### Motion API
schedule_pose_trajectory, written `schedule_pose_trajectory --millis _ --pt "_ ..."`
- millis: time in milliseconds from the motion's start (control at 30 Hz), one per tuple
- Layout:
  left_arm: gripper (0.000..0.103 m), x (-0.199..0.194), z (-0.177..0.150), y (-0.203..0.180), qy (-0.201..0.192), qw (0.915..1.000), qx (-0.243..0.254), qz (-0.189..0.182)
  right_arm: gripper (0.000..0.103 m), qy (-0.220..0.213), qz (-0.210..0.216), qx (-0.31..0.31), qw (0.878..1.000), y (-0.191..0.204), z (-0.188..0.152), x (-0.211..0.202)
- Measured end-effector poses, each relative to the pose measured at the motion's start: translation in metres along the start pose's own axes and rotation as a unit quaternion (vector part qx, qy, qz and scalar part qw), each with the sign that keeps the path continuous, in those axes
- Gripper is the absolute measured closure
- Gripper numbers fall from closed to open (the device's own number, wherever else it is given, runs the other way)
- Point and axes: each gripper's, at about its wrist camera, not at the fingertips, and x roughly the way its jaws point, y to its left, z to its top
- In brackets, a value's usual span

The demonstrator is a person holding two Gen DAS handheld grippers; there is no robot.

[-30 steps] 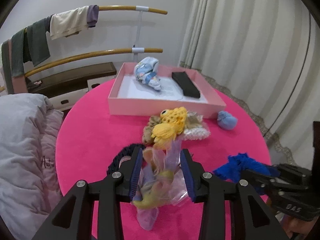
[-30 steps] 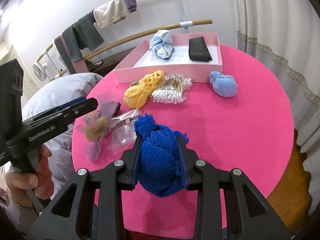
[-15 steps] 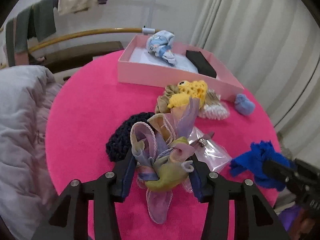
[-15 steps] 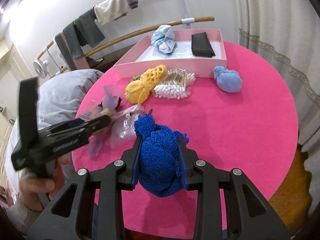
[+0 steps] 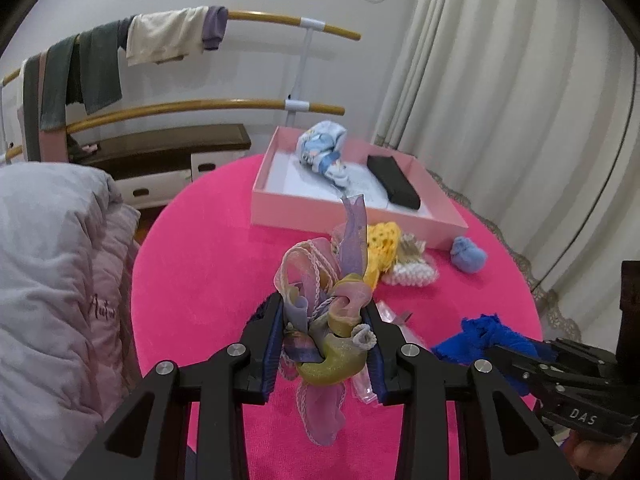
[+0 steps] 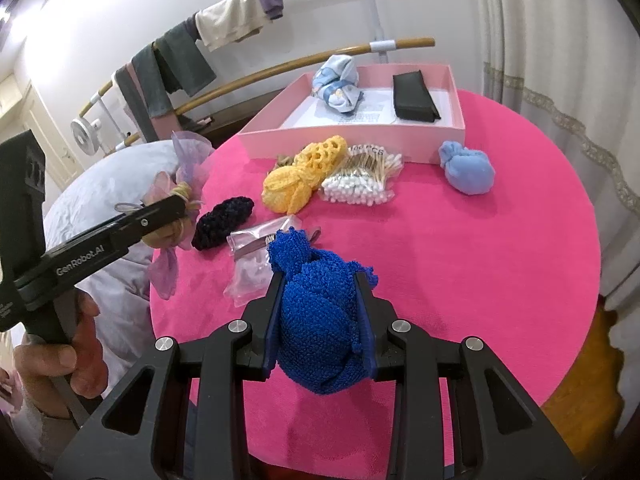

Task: Organize soft objects
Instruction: 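Carry the scrunchie and blue knitted item into the pink box and release both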

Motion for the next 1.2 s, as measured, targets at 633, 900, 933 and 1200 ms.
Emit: schedule_pose_trajectory --millis 633,900,933,1200 --pt "0.070 -0.006 0.052 -0.031 -0.027 0.9972 0.055 0.045 0.073 -0.059 -0.021 -0.028 0.998 -0.003 0.063 -0.015" --pt "0.069 0.015 0.096 -0.037 -0.043 0.9961 0.067 0.036 0.073 -0.093 -0.032 -0.035 0.994 -0.014 0.116 -0.015" --pt "0.069 0.019 0.101 -0.036 -0.044 0.9962 0.067 0.034 0.073 -0.097 -0.032 -0.036 0.994 -0.016 0.123 -0.014" --pt "0.069 0.071 0.151 -0.030 -0.037 0.9965 0.068 0.030 0.073 -0.103 -0.025 -0.029 0.994 -0.031 0.171 0.010"
